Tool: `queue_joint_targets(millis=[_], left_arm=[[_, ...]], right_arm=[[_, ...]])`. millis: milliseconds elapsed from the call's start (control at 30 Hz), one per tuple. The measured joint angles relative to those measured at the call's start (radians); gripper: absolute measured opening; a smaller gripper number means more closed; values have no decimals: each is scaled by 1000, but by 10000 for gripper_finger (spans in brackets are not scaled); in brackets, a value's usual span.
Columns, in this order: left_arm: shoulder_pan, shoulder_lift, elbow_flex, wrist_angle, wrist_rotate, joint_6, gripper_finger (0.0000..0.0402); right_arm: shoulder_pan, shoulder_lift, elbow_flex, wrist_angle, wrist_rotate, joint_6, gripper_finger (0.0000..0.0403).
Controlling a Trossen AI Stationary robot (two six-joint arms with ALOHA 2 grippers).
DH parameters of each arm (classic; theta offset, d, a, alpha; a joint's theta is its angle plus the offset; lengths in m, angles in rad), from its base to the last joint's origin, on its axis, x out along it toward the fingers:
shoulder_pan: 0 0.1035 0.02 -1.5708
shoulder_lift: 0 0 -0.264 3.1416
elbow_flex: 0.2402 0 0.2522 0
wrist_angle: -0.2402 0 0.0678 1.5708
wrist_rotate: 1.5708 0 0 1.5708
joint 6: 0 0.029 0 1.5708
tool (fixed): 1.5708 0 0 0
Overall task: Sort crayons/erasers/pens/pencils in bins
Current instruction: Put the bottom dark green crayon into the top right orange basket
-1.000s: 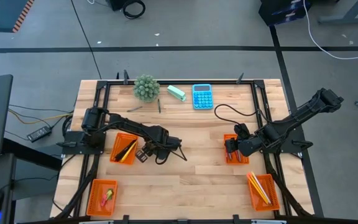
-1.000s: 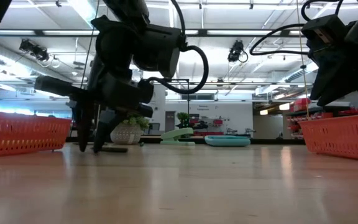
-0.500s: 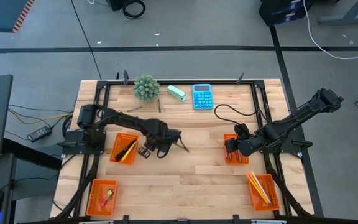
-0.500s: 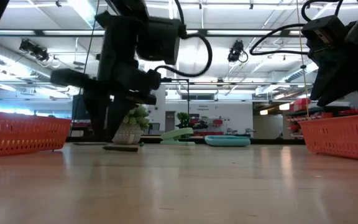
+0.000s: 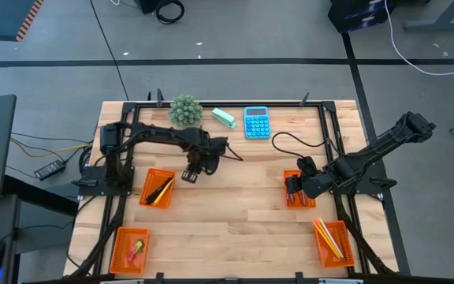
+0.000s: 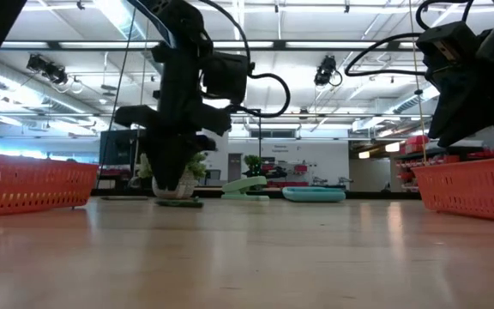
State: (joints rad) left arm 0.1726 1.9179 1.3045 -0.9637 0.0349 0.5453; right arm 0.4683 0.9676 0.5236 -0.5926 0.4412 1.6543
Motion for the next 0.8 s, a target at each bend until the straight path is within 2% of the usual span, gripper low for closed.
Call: queue_joint_targets(millis=[433, 633, 800], left_arm=[[26, 1, -3, 149, 18, 204, 108], [91, 40, -3, 198, 10, 200, 108], [119, 72, -3, 173, 14, 175, 108]], right_arm=[[-1, 0, 0, -5, 34, 4, 88], [-1, 0, 0, -5, 49, 22, 88], [-1, 0, 0, -5, 48, 25, 88]])
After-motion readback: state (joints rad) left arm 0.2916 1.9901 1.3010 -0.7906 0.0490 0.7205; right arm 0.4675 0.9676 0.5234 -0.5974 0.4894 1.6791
